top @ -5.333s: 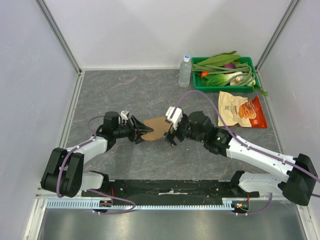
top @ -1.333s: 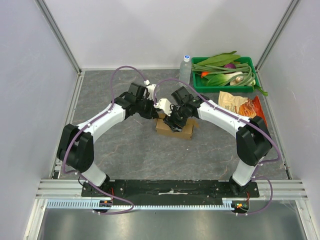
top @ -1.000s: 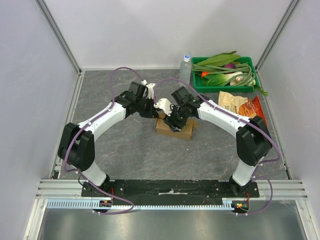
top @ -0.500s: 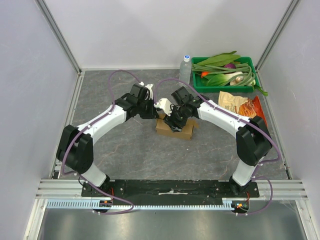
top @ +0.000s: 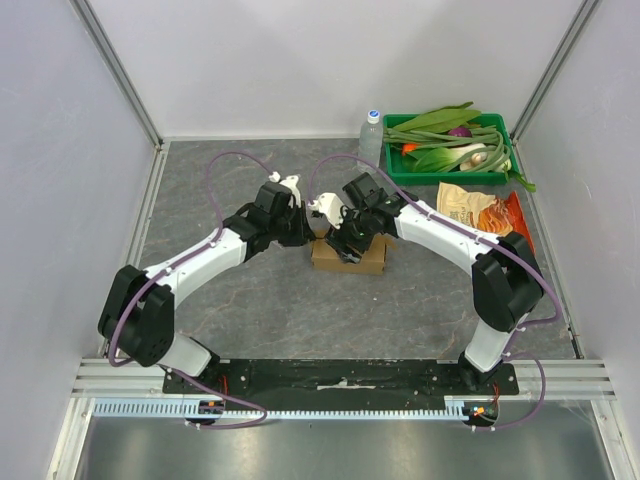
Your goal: Fold the paper box
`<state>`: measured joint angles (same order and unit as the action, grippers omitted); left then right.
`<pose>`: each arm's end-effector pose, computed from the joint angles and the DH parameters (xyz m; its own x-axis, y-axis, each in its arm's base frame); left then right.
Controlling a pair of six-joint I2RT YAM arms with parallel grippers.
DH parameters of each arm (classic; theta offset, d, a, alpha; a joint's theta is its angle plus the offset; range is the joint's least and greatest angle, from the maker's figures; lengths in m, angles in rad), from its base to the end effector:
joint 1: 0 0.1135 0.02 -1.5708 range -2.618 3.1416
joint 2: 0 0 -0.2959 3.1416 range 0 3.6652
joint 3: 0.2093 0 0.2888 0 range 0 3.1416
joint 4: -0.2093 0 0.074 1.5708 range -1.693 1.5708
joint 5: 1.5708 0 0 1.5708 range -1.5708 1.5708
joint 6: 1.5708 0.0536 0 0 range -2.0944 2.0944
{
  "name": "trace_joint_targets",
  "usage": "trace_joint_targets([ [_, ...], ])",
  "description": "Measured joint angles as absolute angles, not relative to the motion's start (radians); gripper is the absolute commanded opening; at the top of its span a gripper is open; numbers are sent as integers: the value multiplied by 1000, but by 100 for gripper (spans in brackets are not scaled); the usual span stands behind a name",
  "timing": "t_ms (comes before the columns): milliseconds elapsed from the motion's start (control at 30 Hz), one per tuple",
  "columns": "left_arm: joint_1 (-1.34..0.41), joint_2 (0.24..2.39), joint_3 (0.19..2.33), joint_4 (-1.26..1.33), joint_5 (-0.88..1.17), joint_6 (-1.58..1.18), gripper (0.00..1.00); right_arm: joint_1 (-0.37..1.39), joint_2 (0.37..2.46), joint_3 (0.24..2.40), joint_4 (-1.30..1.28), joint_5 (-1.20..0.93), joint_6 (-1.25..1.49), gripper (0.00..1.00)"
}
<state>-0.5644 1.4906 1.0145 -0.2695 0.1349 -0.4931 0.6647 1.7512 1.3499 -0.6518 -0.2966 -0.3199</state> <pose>0.3073 -0.2031 0.2461 -0.7953 -0.0516 -0.6040 0.2691 0.8627 -0.4281 0.3198 0.2705 0.2406 -0.4280 -0.7175 -0.5496 -0.8831 0.4613 0.0855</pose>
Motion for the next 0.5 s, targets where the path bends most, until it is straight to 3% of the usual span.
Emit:
trace_joint_targets([
  [367, -570, 1453, 965, -233, 109, -561, 2, 664, 1724, 1312, -583, -283, -261, 71],
  [400, -570, 1453, 969, -240, 110, -566, 12, 663, 1721, 1304, -576, -283, -262, 70],
  [500, -572, 1454, 983, -270, 115, -572, 24, 664, 1718, 1287, -566, -280, -262, 70],
])
